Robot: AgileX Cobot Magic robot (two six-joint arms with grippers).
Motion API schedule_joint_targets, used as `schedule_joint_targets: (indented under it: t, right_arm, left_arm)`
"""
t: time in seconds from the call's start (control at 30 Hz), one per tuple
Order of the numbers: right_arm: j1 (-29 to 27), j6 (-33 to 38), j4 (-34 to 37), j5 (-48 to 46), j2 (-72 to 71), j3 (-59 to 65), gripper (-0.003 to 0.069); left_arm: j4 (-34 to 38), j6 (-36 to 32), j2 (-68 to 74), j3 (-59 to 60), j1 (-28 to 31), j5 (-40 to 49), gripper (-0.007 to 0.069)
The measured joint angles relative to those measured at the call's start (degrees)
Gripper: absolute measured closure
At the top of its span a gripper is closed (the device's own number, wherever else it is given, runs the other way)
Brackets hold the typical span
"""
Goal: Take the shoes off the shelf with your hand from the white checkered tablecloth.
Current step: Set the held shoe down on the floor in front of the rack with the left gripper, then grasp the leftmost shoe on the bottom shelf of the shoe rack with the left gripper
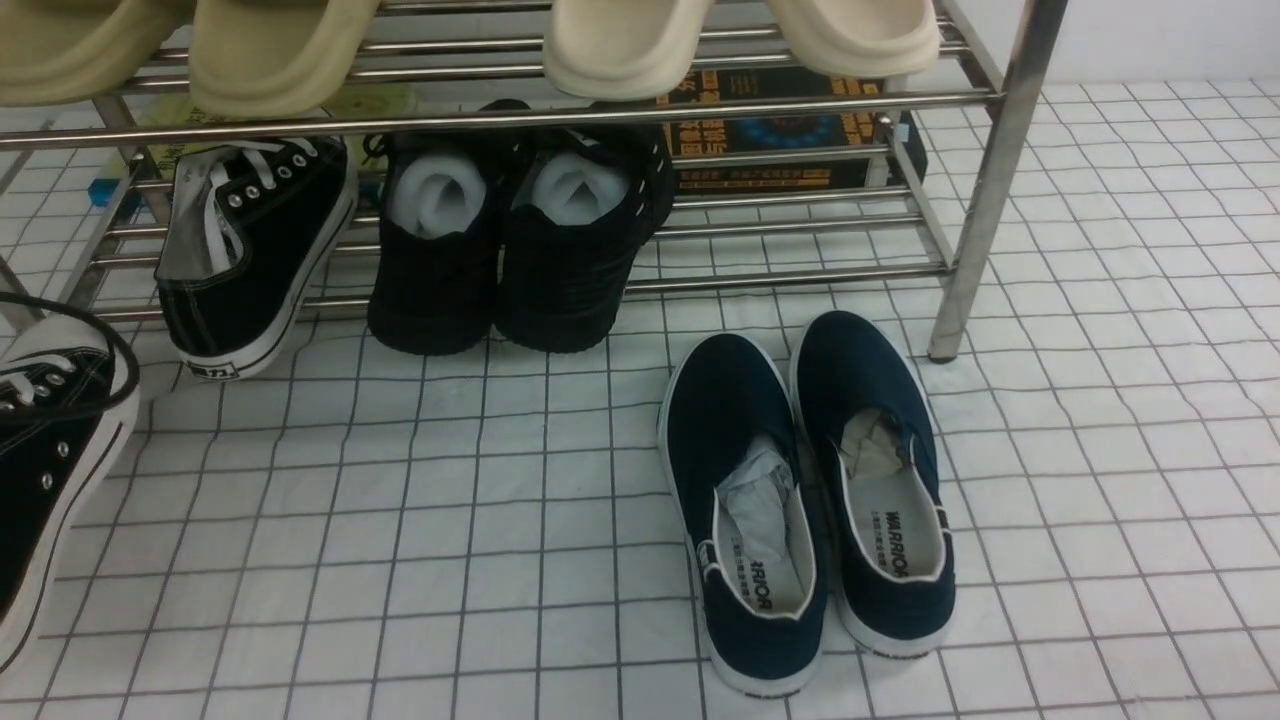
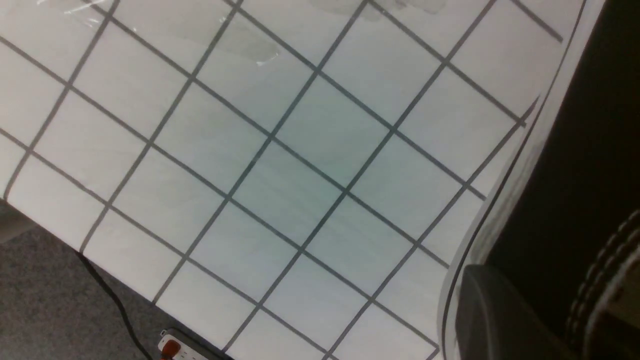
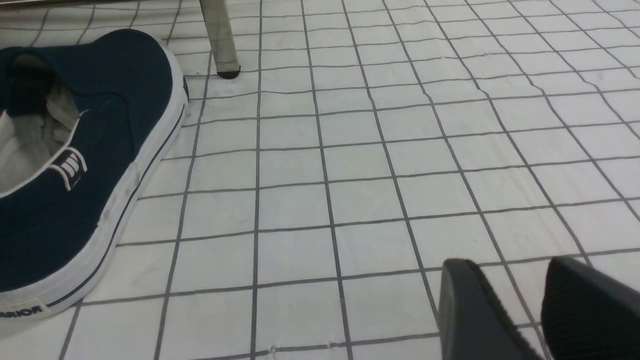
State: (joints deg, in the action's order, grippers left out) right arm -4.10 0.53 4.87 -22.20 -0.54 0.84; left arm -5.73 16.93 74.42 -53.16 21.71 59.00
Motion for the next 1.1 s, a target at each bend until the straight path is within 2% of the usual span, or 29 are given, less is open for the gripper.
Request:
schedule_joint_targets:
  t: [0.47, 0.53, 0.7, 0.77, 0.8, 0.87, 1.03, 1.07, 1.1]
  right_arm:
    - [0.00, 0.00, 0.00, 0.00, -0.04, 0.00, 0.0420]
    - [0.00, 0.00, 0.00, 0.00, -0.04, 0.00, 0.0420]
    - [0.00, 0.00, 0.00, 0.00, -0.04, 0.00, 0.0420]
    - [0.00, 0.00, 0.00, 0.00, -0.04, 0.00, 0.0420]
    - [0.00, 0.00, 0.00, 0.00, -0.04, 0.00, 0.0420]
    - [0.00, 0.00, 0.00, 0.00, -0.04, 0.00, 0.0420]
    - [0.00, 0.00, 0.00, 0.00, -0.04, 0.00, 0.0420]
    - [0.00, 0.00, 0.00, 0.00, -0.04, 0.00, 0.0420]
    - [0.00, 0.00, 0.00, 0.00, -0.04, 0.00, 0.0420]
  left_arm:
    - [-0.35, -1.38, 8.53, 0.00, 0.00, -3.62, 0.0574]
    - [-0.40, -2.04, 8.85, 0.00, 0.00, -4.19, 0.0550]
    - [-3.33, -2.72, 8.85, -1.31, 0.00, -4.15, 0.0426]
    - [-4.74, -2.09, 8.85, -2.47, 0.00, -3.44, 0.0387]
    - [-5.93, -0.53, 8.85, -4.43, 0.00, -1.69, 0.0333]
    - [-5.89, 0.93, 8.85, -7.43, 0.00, 0.38, 0.0286]
    - [0.36, 0.45, 8.85, -11.88, 0.00, 2.03, 0.0244]
    - [5.36, -1.30, 8.85, -13.02, 0.00, 1.48, 0.0240]
    - [6.74, -1.57, 8.85, -13.14, 0.00, 1.48, 0.0240]
